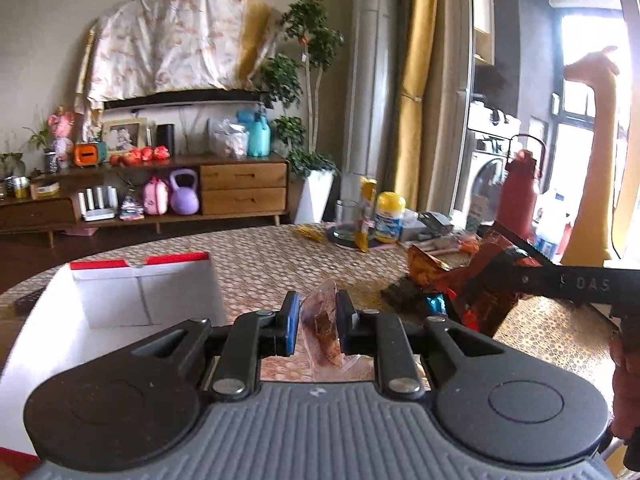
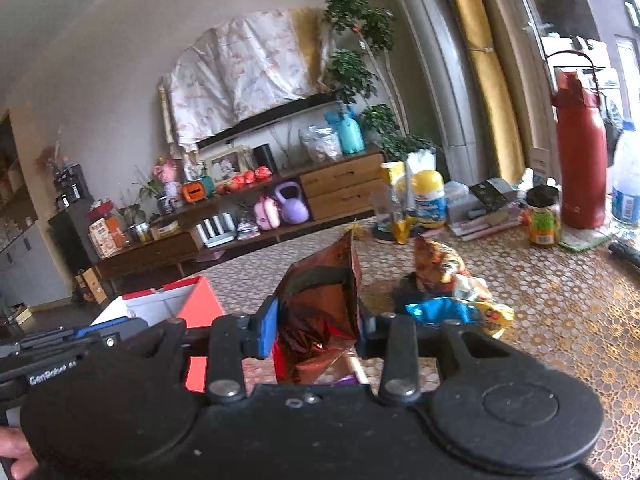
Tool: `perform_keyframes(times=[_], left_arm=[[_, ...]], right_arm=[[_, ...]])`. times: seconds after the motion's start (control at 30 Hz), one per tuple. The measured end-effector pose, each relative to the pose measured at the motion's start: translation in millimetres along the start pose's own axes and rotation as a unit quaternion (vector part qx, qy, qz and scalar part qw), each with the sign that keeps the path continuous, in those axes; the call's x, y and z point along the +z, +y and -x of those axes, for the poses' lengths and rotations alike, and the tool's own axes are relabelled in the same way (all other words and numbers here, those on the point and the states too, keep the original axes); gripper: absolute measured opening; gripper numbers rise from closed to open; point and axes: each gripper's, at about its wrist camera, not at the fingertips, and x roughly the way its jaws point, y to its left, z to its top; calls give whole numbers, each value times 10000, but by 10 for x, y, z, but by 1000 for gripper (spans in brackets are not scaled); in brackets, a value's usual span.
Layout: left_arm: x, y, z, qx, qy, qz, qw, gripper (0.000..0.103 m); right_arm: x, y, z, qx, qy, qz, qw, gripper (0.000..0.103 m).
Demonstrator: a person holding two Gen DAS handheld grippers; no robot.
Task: Organize snacks
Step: 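Carry the candy and the brown chip bag over the white box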
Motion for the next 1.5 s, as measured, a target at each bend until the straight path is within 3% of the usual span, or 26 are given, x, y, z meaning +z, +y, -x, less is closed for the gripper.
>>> perform_keyframes(times=[0.67, 0.93, 1.17, 1.5], left_arm=[[167, 854, 214, 797, -119, 242, 9965, 18], [333, 1339, 27, 1044, 223, 13, 9943, 18], [356, 1729, -347, 901, 747, 5, 9931, 18], [301, 2004, -944, 723, 1465, 162, 9864, 18]], right_arm=[[12, 1018, -263, 989, 260, 820, 9914, 36], [109, 1514, -560, 1429, 408, 1281, 9806, 36], [126, 1871, -1000, 1653, 769, 1594, 9702, 36], [65, 2079, -1630, 1624, 1496, 1787, 9588, 36]])
